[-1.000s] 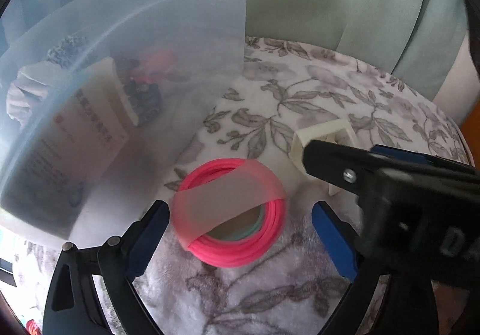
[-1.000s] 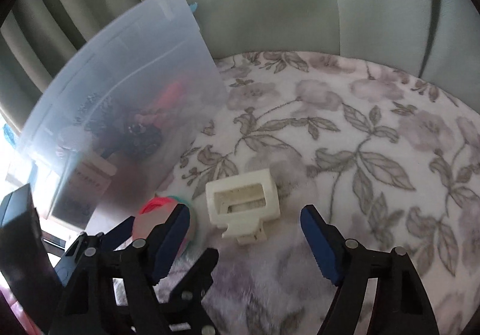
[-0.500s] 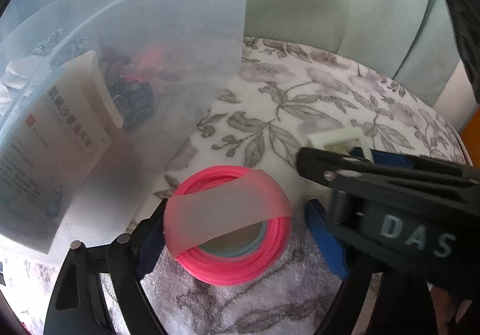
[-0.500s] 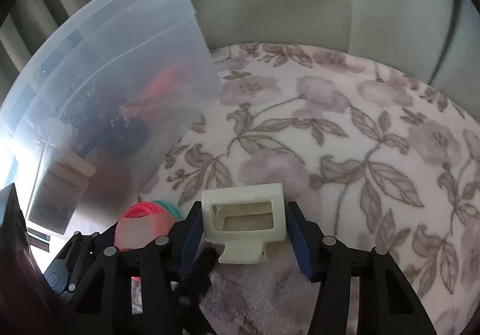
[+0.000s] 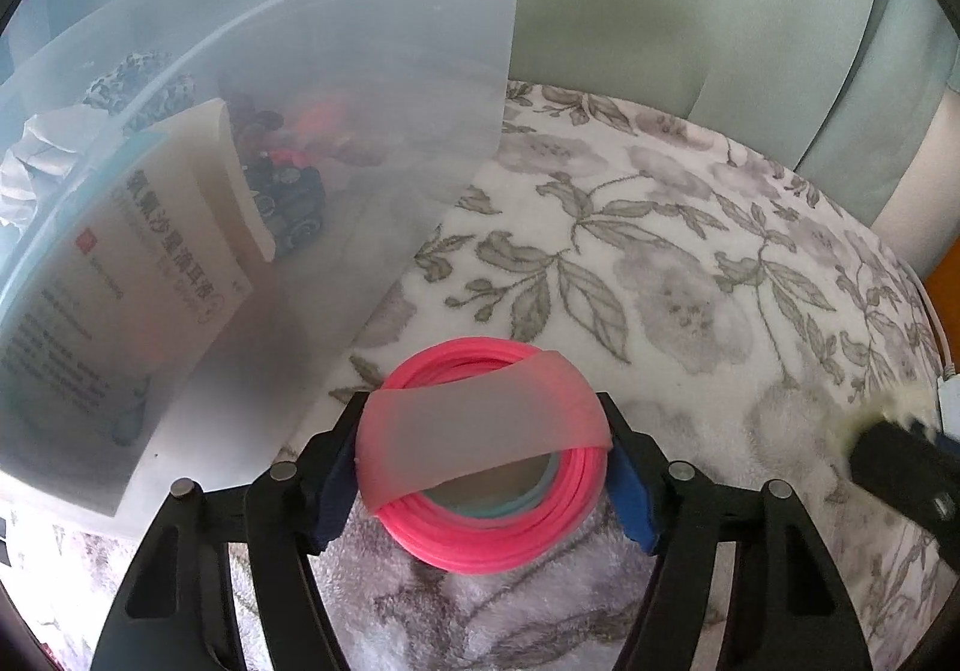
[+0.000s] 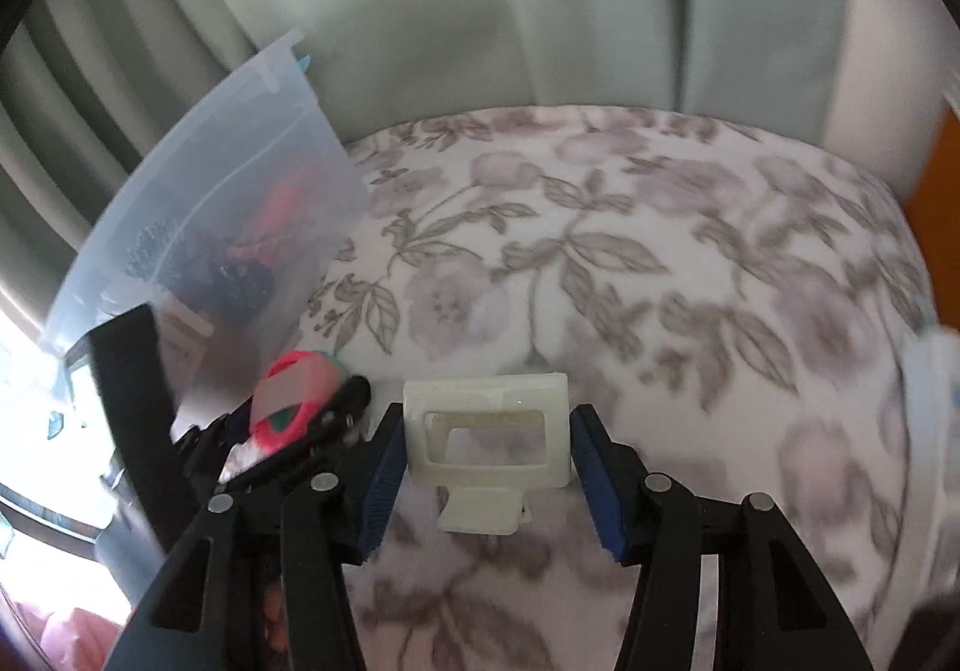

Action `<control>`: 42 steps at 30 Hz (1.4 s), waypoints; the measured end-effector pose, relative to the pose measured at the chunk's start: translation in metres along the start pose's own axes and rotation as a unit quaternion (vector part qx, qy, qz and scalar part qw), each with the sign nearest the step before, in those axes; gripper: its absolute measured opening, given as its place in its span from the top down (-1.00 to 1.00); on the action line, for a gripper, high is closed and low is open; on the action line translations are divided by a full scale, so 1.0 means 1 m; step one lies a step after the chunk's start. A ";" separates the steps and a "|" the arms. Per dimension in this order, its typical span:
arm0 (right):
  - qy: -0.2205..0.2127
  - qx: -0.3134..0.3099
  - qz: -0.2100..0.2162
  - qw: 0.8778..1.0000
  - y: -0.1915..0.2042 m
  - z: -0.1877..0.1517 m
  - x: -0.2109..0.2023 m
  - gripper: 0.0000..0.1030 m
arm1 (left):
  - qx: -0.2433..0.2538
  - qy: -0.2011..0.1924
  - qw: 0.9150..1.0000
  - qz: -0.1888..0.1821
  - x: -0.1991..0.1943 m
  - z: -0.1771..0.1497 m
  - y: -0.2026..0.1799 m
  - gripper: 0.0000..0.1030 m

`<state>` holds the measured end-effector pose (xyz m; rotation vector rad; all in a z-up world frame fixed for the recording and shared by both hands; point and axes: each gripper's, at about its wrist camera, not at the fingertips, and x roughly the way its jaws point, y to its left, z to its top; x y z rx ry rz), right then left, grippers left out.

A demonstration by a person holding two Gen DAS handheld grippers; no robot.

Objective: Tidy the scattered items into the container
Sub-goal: 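Grasp the pink hair tie with the left tool while the right tool grasps the white clip, then lift and carry the pink hair tie and white clip over the clear box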

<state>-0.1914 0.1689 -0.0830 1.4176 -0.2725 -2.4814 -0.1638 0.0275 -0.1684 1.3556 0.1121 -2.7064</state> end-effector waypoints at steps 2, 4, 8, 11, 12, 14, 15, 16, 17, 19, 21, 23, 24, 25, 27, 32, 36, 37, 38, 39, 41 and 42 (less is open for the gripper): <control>-0.001 0.020 -0.004 1.000 -0.004 -0.009 -0.009 -0.11 | 0.002 0.004 1.000 -0.001 0.000 0.001 0.001 -0.39; -0.001 0.035 -0.007 0.999 -0.005 -0.019 -0.018 -0.11 | 0.005 0.007 1.000 -0.003 -0.001 0.001 0.003 -0.38; -0.005 0.051 -0.018 0.999 -0.005 -0.034 -0.037 -0.11 | 0.007 0.017 1.000 -0.015 -0.007 -0.002 0.007 -0.38; -0.014 0.068 -0.024 0.997 -0.006 -0.043 -0.055 -0.11 | 0.008 0.029 0.999 -0.029 -0.014 -0.006 0.010 -0.38; -0.016 0.073 -0.026 0.997 -0.006 -0.045 -0.060 -0.11 | 0.010 0.032 0.999 -0.034 -0.016 -0.008 0.010 -0.38; -0.023 0.080 -0.029 0.996 -0.004 -0.049 -0.070 -0.11 | 0.020 0.038 0.998 -0.047 -0.025 -0.015 0.014 -0.38; -0.026 0.084 -0.030 0.996 -0.003 -0.053 -0.076 -0.11 | 0.031 0.039 0.997 -0.050 -0.033 -0.023 0.011 -0.38; -0.030 0.085 -0.032 0.995 0.000 -0.056 -0.083 -0.11 | 0.043 0.039 0.997 -0.050 -0.040 -0.031 0.003 -0.38; -0.034 0.086 -0.033 0.995 0.002 -0.058 -0.088 -0.11 | 0.050 0.041 0.997 -0.051 -0.044 -0.034 0.002 -0.38; -0.043 0.087 -0.035 0.995 0.005 -0.062 -0.100 -0.11 | 0.053 0.047 0.996 -0.061 -0.050 -0.038 0.004 -0.38; -0.050 0.089 -0.037 0.994 0.010 -0.066 -0.110 -0.11 | 0.059 0.045 0.995 -0.067 -0.059 -0.041 0.005 -0.38; -0.060 0.090 -0.037 0.993 0.014 -0.068 -0.119 -0.11 | 0.074 0.042 0.994 -0.073 -0.070 -0.042 0.004 -0.38; -0.064 0.090 -0.037 0.993 0.016 -0.069 -0.123 -0.11 | 0.081 0.039 0.993 -0.075 -0.075 -0.043 0.003 -0.38; -0.069 0.090 -0.037 0.993 0.019 -0.070 -0.128 -0.11 | 0.087 0.036 0.992 -0.078 -0.079 -0.042 0.005 -0.38; -0.078 0.088 -0.036 0.992 0.026 -0.071 -0.135 -0.11 | 0.093 0.031 0.991 -0.089 -0.087 -0.034 0.009 -0.38; -0.105 0.084 -0.038 0.990 0.040 -0.069 -0.156 -0.11 | 0.098 0.007 0.988 -0.118 -0.116 -0.015 -0.012 -0.38; -0.130 0.086 -0.036 0.987 0.050 -0.062 -0.172 -0.11 | 0.099 -0.023 0.984 -0.144 -0.152 -0.010 -0.007 -0.38; -0.139 0.090 -0.032 0.986 0.053 -0.059 -0.176 -0.12 | 0.098 -0.031 0.983 -0.149 -0.159 -0.006 -0.006 -0.38; -0.145 0.092 -0.031 0.985 0.055 -0.058 -0.180 -0.12 | 0.095 -0.041 0.982 -0.155 -0.167 -0.001 -0.004 -0.38; -0.155 0.093 -0.032 0.983 0.059 -0.055 -0.184 -0.12 | 0.093 -0.052 0.981 -0.160 -0.175 0.003 -0.001 -0.38; -0.169 0.090 -0.032 0.981 0.067 -0.051 -0.191 -0.12 | 0.087 -0.071 0.979 -0.169 -0.187 0.012 0.004 -0.38; -0.177 0.088 -0.031 0.980 0.072 -0.048 -0.196 -0.12 | 0.083 -0.081 0.978 -0.173 -0.196 0.017 0.008 -0.38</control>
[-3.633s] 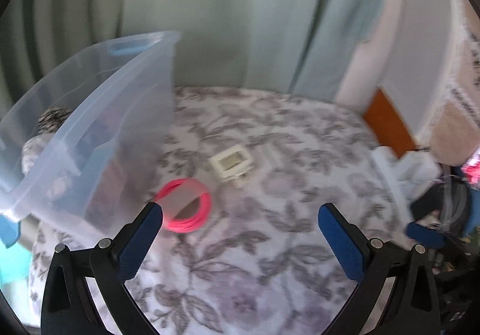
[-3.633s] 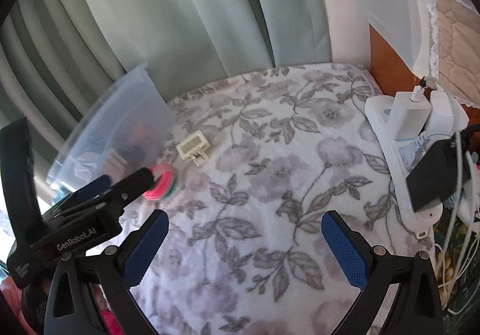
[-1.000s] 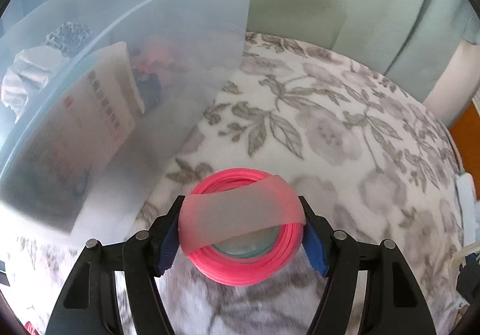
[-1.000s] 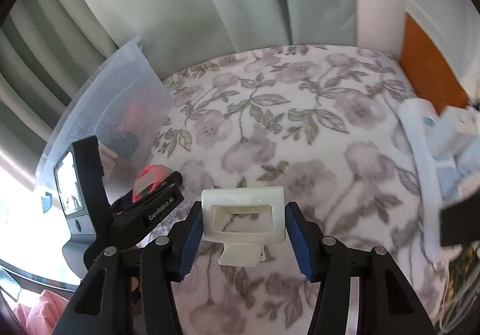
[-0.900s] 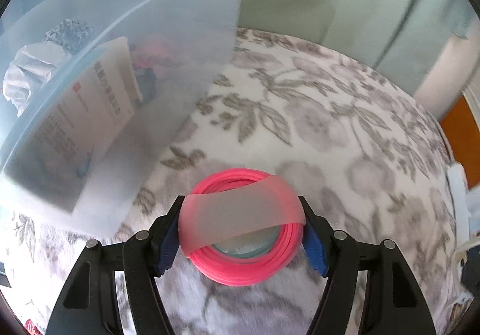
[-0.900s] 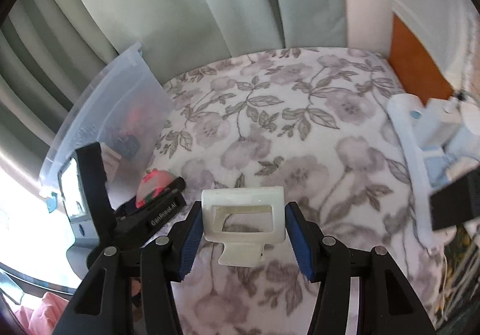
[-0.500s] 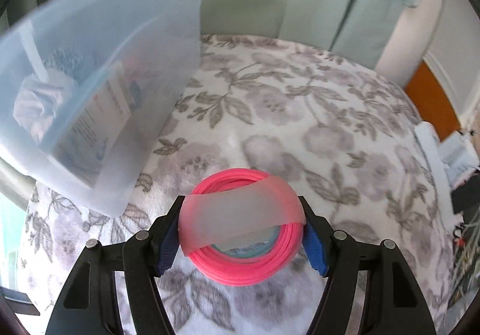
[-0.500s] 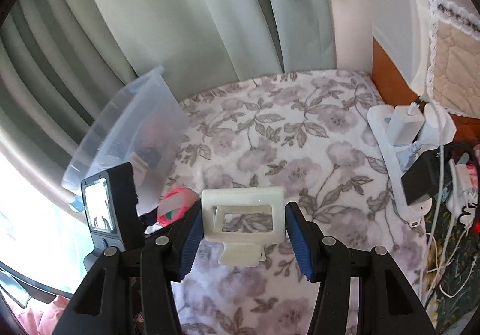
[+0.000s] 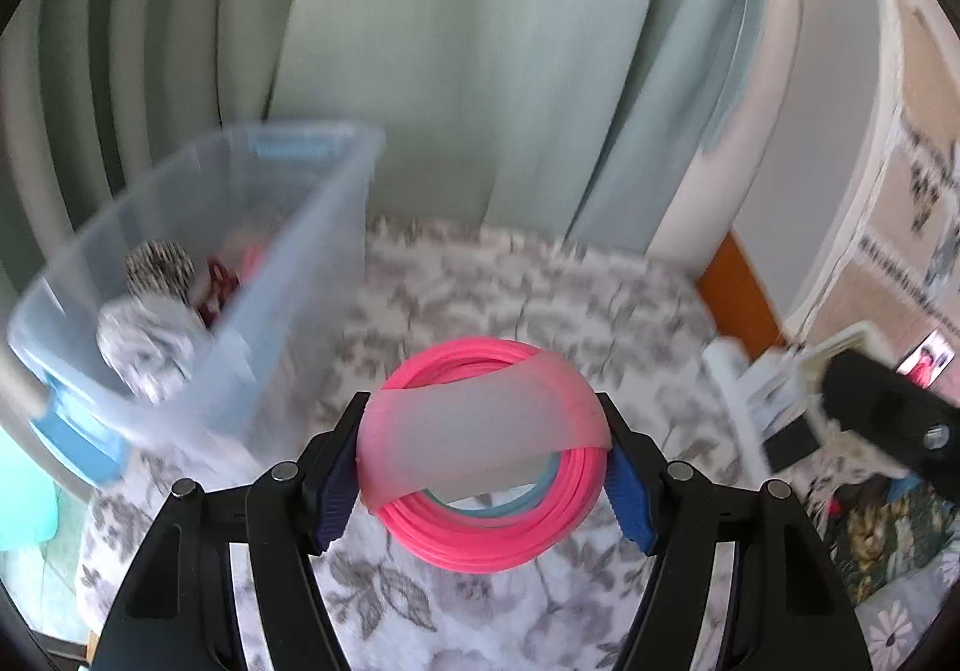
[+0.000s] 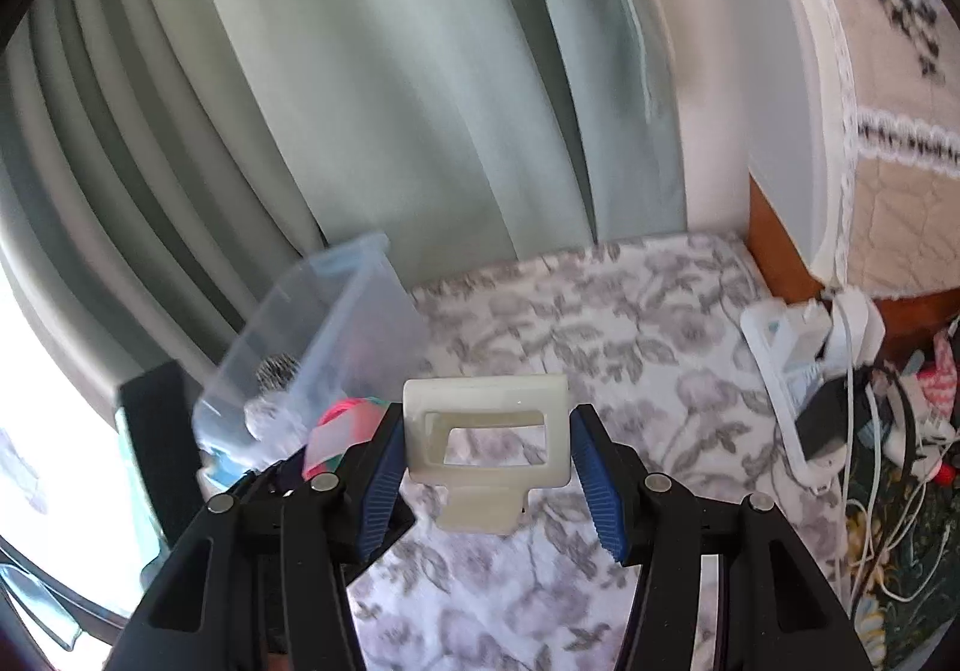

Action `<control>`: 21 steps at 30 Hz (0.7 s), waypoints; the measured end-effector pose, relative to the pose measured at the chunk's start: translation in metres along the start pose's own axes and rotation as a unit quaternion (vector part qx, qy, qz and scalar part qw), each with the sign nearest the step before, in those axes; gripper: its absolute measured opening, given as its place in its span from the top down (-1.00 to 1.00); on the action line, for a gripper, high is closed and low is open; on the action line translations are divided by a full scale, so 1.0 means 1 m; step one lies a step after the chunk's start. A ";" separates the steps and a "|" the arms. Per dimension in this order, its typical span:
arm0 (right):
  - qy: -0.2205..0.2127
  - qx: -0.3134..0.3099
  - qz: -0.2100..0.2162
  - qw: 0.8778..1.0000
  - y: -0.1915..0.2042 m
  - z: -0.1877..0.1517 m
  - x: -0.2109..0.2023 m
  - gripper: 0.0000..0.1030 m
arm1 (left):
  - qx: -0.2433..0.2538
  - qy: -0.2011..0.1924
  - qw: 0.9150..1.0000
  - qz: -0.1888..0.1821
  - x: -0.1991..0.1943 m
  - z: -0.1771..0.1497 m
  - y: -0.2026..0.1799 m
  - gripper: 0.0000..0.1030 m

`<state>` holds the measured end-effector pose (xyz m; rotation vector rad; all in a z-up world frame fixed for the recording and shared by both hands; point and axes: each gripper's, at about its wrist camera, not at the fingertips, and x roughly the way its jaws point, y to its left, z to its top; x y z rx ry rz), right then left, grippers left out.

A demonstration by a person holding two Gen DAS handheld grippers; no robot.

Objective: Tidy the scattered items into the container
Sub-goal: 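Lift and carry the pink hair tie and white clip over the clear box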

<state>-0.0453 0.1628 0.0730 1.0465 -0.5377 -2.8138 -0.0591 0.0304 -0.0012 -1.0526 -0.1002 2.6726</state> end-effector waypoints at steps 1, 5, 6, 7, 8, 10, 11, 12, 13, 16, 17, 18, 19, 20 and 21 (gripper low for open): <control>-0.009 -0.002 0.001 1.000 0.005 0.004 -0.004 -0.12 | -0.002 -0.011 1.000 -0.004 -0.009 0.006 0.003 -0.38; -0.041 -0.014 0.008 0.999 0.028 0.017 -0.019 -0.12 | -0.002 -0.042 0.999 -0.007 -0.032 0.023 0.014 -0.38; -0.047 -0.019 0.010 0.999 0.034 0.019 -0.023 -0.12 | -0.004 -0.049 0.999 -0.006 -0.036 0.026 0.018 -0.38; -0.054 -0.024 0.011 0.998 0.041 0.022 -0.027 -0.12 | -0.008 -0.054 0.998 -0.007 -0.040 0.029 0.023 -0.38; -0.059 -0.027 0.014 0.998 0.045 0.023 -0.030 -0.12 | -0.013 -0.060 0.998 -0.008 -0.045 0.031 0.028 -0.38; -0.066 -0.031 0.022 0.997 0.056 0.026 -0.033 -0.12 | -0.022 -0.069 0.997 -0.008 -0.053 0.036 0.038 -0.38; -0.068 -0.034 0.024 0.997 0.062 0.027 -0.033 -0.12 | -0.026 -0.074 0.997 -0.007 -0.056 0.039 0.044 -0.38; -0.069 -0.038 0.027 0.997 0.067 0.029 -0.033 -0.12 | -0.031 -0.081 0.996 -0.007 -0.060 0.042 0.051 -0.38; -0.071 -0.044 0.029 0.996 0.073 0.030 -0.033 -0.12 | -0.037 -0.088 0.995 -0.007 -0.064 0.044 0.057 -0.38; -0.071 -0.061 0.034 0.995 0.090 0.031 -0.030 -0.12 | -0.050 -0.103 0.993 -0.002 -0.073 0.050 0.076 -0.38; -0.071 -0.069 0.034 0.995 0.096 0.031 -0.028 -0.12 | -0.055 -0.106 0.993 -0.001 -0.075 0.051 0.083 -0.38; -0.070 -0.076 0.033 0.994 0.102 0.031 -0.025 -0.12 | -0.060 -0.107 0.992 0.000 -0.076 0.052 0.090 -0.38; -0.069 -0.087 0.031 0.993 0.109 0.030 -0.022 -0.12 | -0.065 -0.108 0.992 0.001 -0.076 0.052 0.097 -0.38; -0.066 -0.094 0.033 0.993 0.115 0.030 -0.019 -0.12 | -0.070 -0.109 0.992 0.003 -0.076 0.052 0.104 -0.38; -0.062 -0.100 0.037 0.992 0.122 0.029 -0.015 -0.12 | -0.075 -0.110 0.991 0.007 -0.077 0.051 0.111 -0.38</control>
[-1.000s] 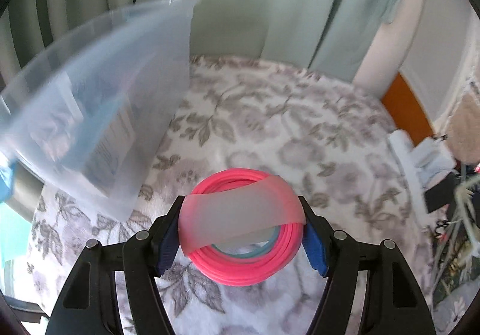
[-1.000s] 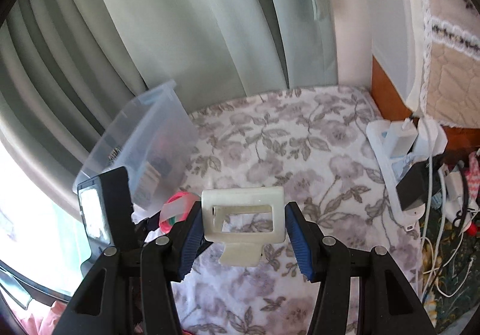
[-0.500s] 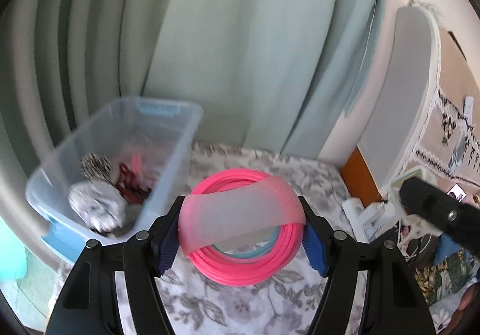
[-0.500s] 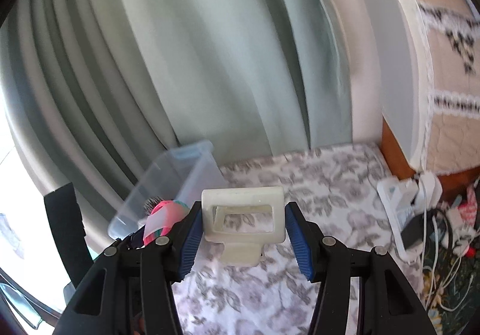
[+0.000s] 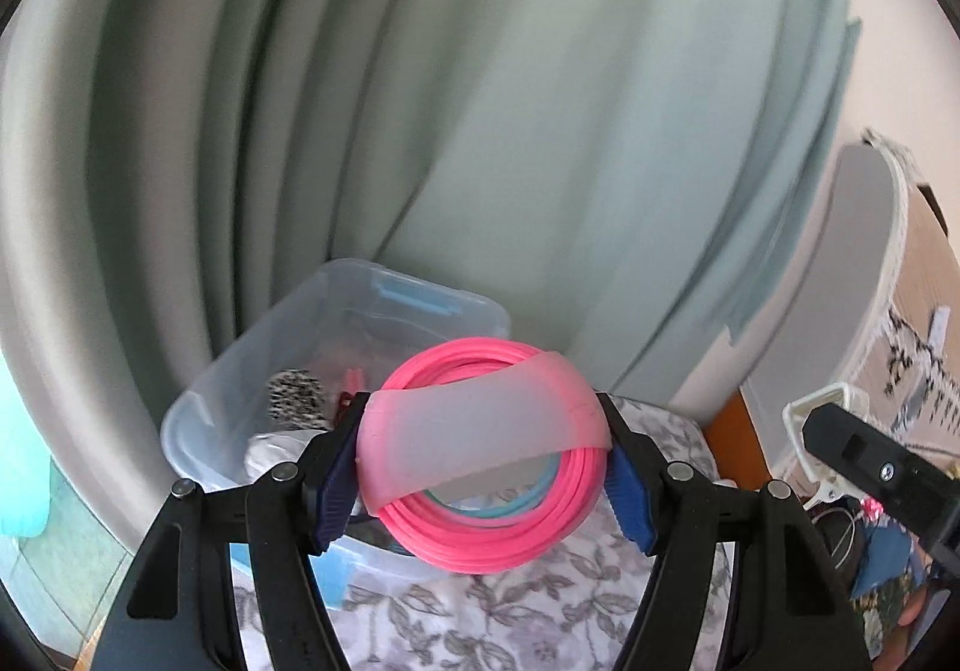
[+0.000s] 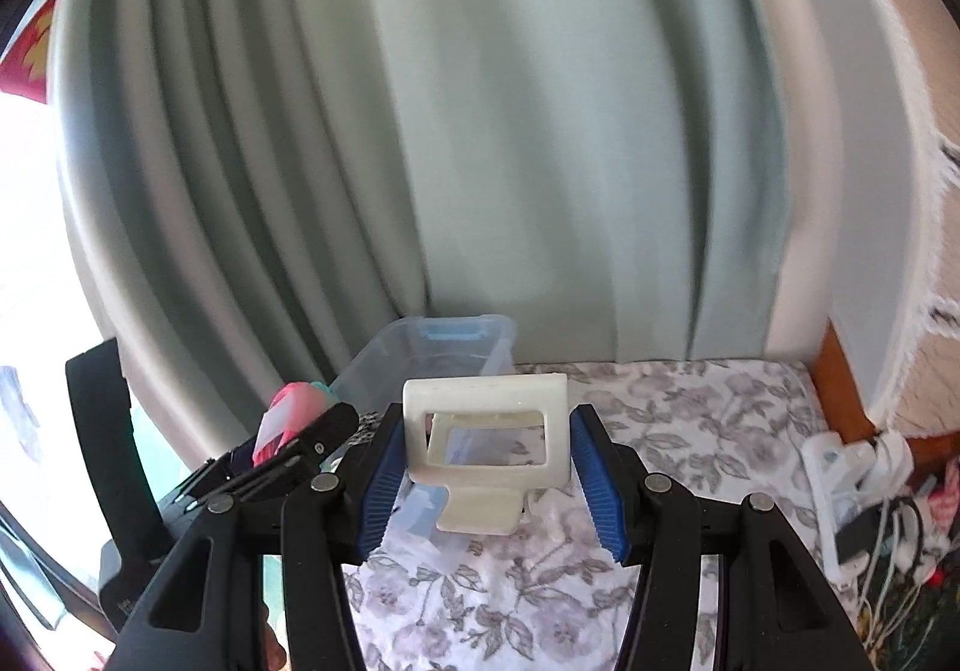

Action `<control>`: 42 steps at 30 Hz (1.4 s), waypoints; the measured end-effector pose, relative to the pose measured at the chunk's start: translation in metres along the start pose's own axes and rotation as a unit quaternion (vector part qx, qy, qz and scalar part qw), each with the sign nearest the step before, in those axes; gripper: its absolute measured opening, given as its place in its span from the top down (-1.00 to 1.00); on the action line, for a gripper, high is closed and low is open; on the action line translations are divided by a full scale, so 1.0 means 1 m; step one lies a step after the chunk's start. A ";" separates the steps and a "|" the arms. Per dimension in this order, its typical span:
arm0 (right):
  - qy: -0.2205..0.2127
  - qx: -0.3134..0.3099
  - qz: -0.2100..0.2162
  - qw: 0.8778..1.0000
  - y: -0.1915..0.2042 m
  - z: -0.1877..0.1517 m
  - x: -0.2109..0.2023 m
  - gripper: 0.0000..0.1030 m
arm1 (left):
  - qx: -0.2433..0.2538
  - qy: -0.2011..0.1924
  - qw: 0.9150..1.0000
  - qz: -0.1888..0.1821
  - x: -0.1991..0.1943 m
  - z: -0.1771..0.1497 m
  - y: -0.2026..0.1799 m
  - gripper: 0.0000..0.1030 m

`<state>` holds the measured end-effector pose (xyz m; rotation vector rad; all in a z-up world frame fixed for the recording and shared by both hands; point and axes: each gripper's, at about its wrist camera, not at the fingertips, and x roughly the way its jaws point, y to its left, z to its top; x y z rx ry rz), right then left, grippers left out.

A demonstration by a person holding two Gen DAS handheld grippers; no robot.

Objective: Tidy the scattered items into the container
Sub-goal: 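Lift and carry the pink hair tie and white clip over the clear box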

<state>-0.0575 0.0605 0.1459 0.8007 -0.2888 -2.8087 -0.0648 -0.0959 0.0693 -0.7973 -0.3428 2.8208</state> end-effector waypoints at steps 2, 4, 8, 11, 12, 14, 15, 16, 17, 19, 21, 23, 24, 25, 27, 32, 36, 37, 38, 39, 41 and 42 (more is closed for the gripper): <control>0.008 -0.010 0.006 1.000 0.011 -0.001 0.008 -0.12 | -0.009 -0.002 1.000 0.013 0.000 0.002 0.014 -0.38; 0.018 -0.019 0.011 1.000 0.021 -0.002 0.018 -0.12 | -0.025 0.000 0.999 0.022 0.002 0.003 0.031 -0.38; 0.035 -0.027 0.018 0.999 0.036 -0.004 0.036 -0.12 | -0.050 0.002 0.998 0.035 0.004 0.004 0.059 -0.38; 0.047 -0.033 0.025 0.998 0.046 -0.007 0.049 -0.12 | -0.066 0.007 0.997 0.037 0.009 0.003 0.075 -0.38; 0.052 -0.037 0.026 0.998 0.049 -0.008 0.055 -0.12 | -0.072 0.010 0.997 0.036 0.010 0.003 0.079 -0.38; 0.061 -0.045 0.028 0.997 0.055 -0.010 0.065 -0.12 | -0.080 0.013 0.996 0.034 0.014 0.002 0.086 -0.38; 0.066 -0.049 0.029 0.996 0.057 -0.011 0.069 -0.12 | -0.082 0.015 0.996 0.034 0.016 0.002 0.089 -0.38; 0.072 -0.052 0.030 0.996 0.059 -0.012 0.075 -0.12 | -0.083 0.017 0.996 0.035 0.018 0.002 0.092 -0.38; 0.077 -0.054 0.031 0.995 0.062 -0.012 0.080 -0.12 | -0.085 0.018 0.996 0.034 0.020 0.002 0.094 -0.38; 0.085 -0.058 0.033 0.994 0.067 -0.012 0.091 -0.12 | -0.085 0.022 0.996 0.029 0.024 0.002 0.096 -0.39; 0.092 -0.062 0.033 0.993 0.069 -0.013 0.102 -0.12 | -0.083 0.028 0.996 0.029 0.029 0.001 0.098 -0.39; 0.100 -0.065 0.034 0.992 0.072 -0.014 0.113 -0.12 | -0.084 0.034 0.995 0.029 0.034 0.000 0.100 -0.39; 0.103 -0.066 0.034 0.992 0.073 -0.015 0.118 -0.12 | -0.086 0.036 0.995 0.029 0.037 0.000 0.101 -0.39; 0.106 -0.068 0.035 0.991 0.074 -0.014 0.124 -0.12 | -0.088 0.039 0.995 0.028 0.039 -0.001 0.101 -0.39; 0.110 -0.071 0.036 0.991 0.074 -0.013 0.135 -0.12 | -0.091 0.044 0.995 0.026 0.044 -0.002 0.102 -0.39; 0.109 -0.069 0.041 0.991 0.076 -0.004 0.158 -0.12 | -0.088 0.056 0.994 0.030 0.052 -0.002 0.101 -0.39; 0.115 -0.074 0.039 0.990 0.077 0.002 0.172 -0.12 | -0.089 0.062 0.994 0.036 0.057 -0.001 0.106 -0.39; 0.116 -0.077 0.038 0.990 0.079 0.005 0.172 -0.12 | -0.090 0.063 0.993 0.037 0.058 0.000 0.108 -0.39; 0.116 -0.080 0.036 0.989 0.080 0.006 0.174 -0.12 | -0.091 0.065 0.993 0.037 0.058 0.000 0.108 -0.39; 0.116 -0.082 0.036 0.989 0.082 0.007 0.175 -0.12 | -0.091 0.067 0.993 0.037 0.060 0.000 0.108 -0.39; 0.120 -0.085 0.036 0.988 0.084 0.009 0.180 -0.12 | -0.090 0.073 0.993 0.034 0.062 0.001 0.107 -0.39; 0.122 -0.087 0.035 0.988 0.085 0.010 0.182 -0.12 | -0.090 0.076 0.992 0.033 0.063 0.001 0.107 -0.39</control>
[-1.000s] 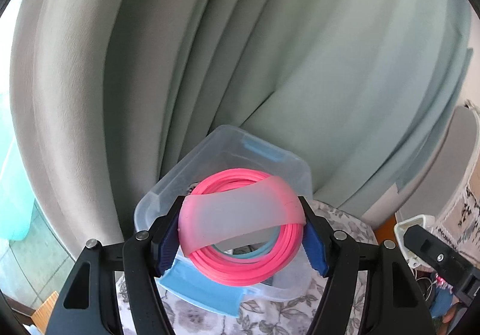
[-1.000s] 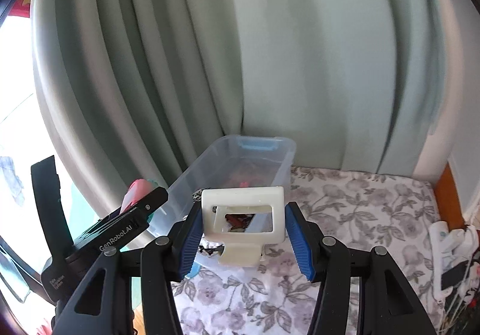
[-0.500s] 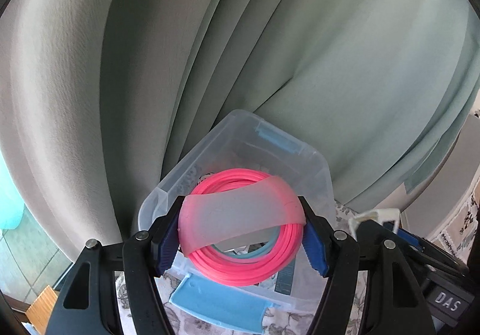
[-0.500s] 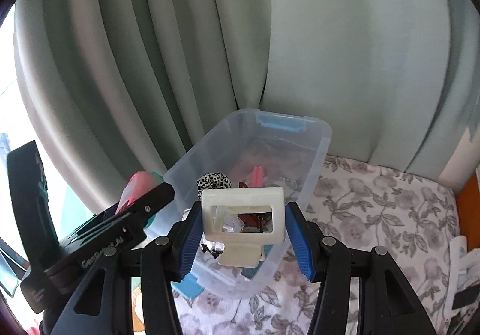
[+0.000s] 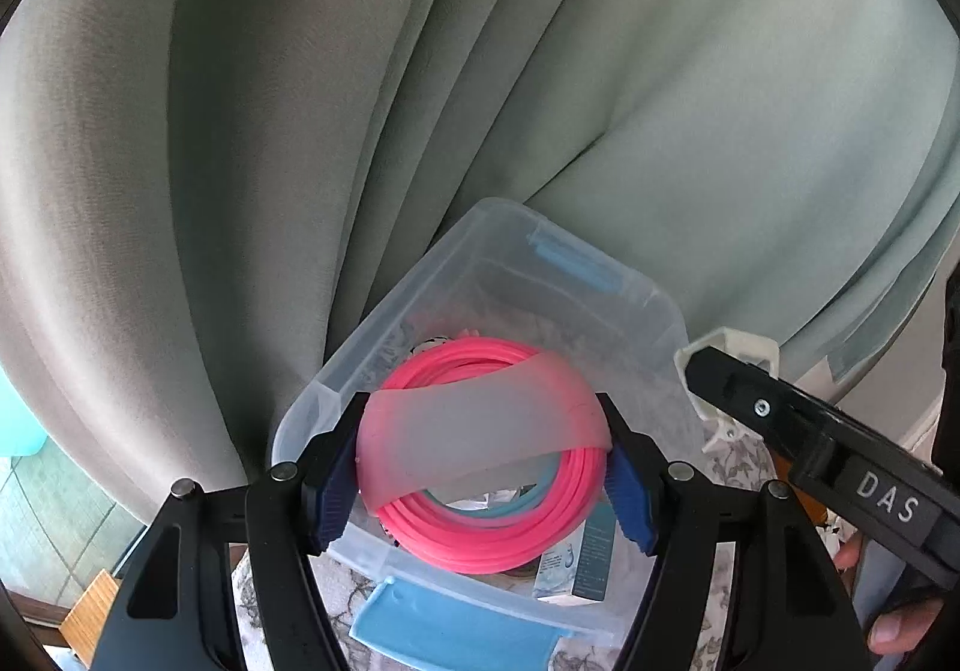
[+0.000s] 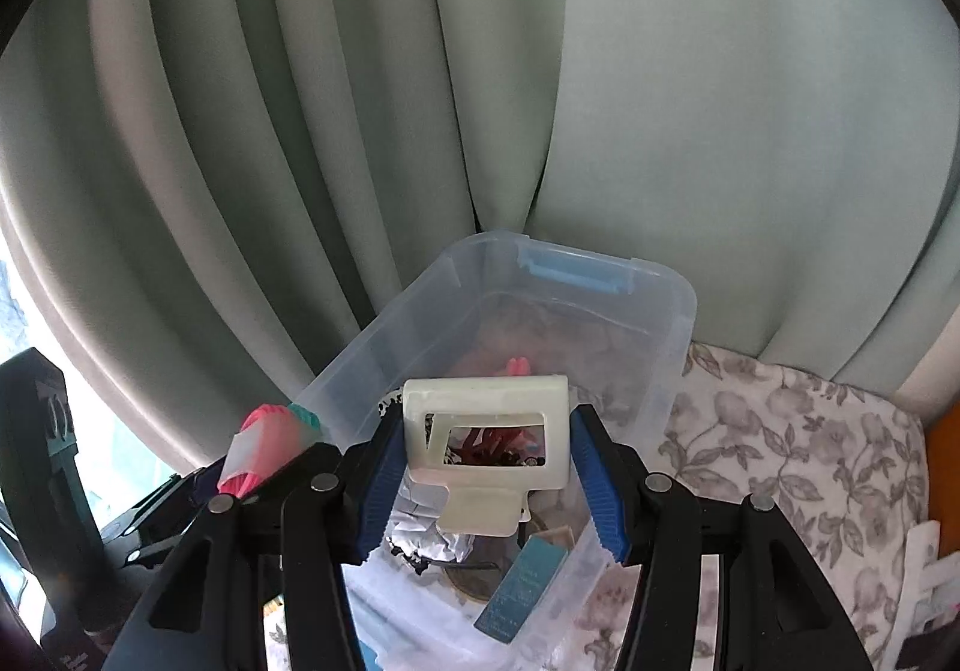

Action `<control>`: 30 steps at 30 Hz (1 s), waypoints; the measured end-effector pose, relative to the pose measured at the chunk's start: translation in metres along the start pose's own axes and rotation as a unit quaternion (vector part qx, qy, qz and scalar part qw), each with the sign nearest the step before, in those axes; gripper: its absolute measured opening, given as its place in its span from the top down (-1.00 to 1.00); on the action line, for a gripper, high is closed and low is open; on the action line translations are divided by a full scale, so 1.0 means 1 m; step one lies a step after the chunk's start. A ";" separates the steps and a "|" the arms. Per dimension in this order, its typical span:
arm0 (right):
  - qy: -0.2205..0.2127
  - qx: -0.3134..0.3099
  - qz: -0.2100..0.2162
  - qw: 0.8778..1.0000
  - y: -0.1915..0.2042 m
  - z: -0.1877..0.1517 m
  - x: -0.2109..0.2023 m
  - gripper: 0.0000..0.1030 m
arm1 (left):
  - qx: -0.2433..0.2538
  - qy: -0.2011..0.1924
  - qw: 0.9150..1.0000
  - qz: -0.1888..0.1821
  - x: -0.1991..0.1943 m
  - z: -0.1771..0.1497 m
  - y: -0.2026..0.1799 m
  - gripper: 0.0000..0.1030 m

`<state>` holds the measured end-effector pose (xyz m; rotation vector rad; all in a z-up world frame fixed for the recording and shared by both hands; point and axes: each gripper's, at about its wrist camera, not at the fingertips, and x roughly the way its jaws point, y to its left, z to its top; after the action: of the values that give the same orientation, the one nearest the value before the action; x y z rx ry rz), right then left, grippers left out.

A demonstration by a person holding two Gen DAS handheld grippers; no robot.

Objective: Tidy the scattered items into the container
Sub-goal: 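Lift and carry the pink hair tie and white clip over the clear box, then open both tools to drop the hair tie and clip into the box, then withdraw both tools up and away from the clear box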

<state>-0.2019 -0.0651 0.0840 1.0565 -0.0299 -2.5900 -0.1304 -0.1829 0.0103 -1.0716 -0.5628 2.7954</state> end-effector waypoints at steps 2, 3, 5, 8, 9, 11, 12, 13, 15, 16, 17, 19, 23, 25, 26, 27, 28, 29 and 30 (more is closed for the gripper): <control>0.009 -0.001 -0.001 1.000 0.000 0.002 0.005 -0.12 | -0.008 0.004 1.000 -0.005 0.000 0.000 0.001 -0.39; 0.013 0.001 -0.001 1.000 -0.001 0.003 0.007 -0.12 | -0.013 0.005 1.000 -0.008 -0.001 -0.001 0.003 -0.39; 0.016 0.005 -0.004 1.000 -0.002 0.004 0.009 -0.12 | -0.016 0.009 1.000 -0.007 0.000 -0.002 0.004 -0.39; 0.016 0.006 -0.007 1.000 -0.001 0.007 0.009 -0.12 | -0.017 0.015 1.000 -0.006 0.000 -0.004 0.004 -0.39; 0.016 0.006 -0.009 1.000 -0.001 0.008 0.008 -0.12 | -0.019 0.017 1.000 -0.006 -0.001 -0.005 0.004 -0.39; 0.014 0.002 -0.015 1.000 0.001 0.010 0.005 -0.12 | -0.020 0.020 1.000 -0.007 -0.002 -0.007 0.004 -0.39; 0.014 -0.003 -0.018 1.000 0.003 0.010 0.004 -0.12 | -0.021 0.021 1.000 -0.008 -0.003 -0.007 0.004 -0.39; 0.014 -0.008 -0.018 1.000 0.005 0.010 0.003 -0.14 | -0.021 0.024 0.999 -0.010 -0.004 -0.008 0.003 -0.40; 0.014 -0.013 -0.019 1.000 0.006 0.010 0.003 -0.25 | -0.021 0.026 0.999 -0.016 -0.006 -0.010 0.002 -0.46; 0.014 -0.010 -0.020 1.000 0.007 0.011 0.004 -0.31 | -0.021 0.024 0.999 -0.019 -0.008 -0.010 0.001 -0.60; 0.014 -0.008 -0.020 1.000 0.007 0.011 0.004 -0.36 | -0.022 0.020 0.999 -0.023 -0.011 -0.011 -0.001 -0.63; 0.014 -0.006 -0.021 1.000 0.007 0.010 0.002 -0.43 | -0.019 0.014 0.999 -0.031 -0.014 -0.010 -0.006 -0.66; 0.012 -0.001 -0.027 1.000 0.003 0.010 -0.001 -0.58 | -0.007 0.012 0.999 -0.036 -0.017 -0.006 -0.014 -0.74; 0.009 0.001 -0.030 1.000 0.001 0.009 -0.005 -0.62 | -0.005 0.012 0.999 -0.037 -0.022 -0.005 -0.008 -0.80; 0.008 0.003 -0.031 0.999 -0.002 0.009 -0.005 -0.63 | -0.002 0.012 0.999 -0.036 -0.027 -0.005 -0.003 -0.81; 0.007 0.004 -0.031 0.999 -0.003 0.009 -0.007 -0.63 | 0.002 0.011 0.999 -0.036 -0.035 -0.012 -0.005 -0.85; 0.006 0.006 -0.032 0.999 -0.004 0.009 -0.009 -0.65 | 0.006 0.009 0.999 -0.034 -0.037 -0.009 -0.005 -0.88; 0.005 0.008 -0.033 0.999 -0.005 0.008 -0.011 -0.70 | 0.011 0.006 0.999 -0.033 -0.035 -0.003 -0.005 -0.90; 0.004 0.010 -0.033 0.999 -0.007 0.006 -0.013 -0.75 | 0.016 0.003 0.999 -0.032 -0.035 -0.002 -0.006 -0.92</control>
<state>-0.2000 -0.0554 0.0962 1.0917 -0.0206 -2.6494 -0.1032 -0.1842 0.0335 -1.0371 -0.5393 2.7366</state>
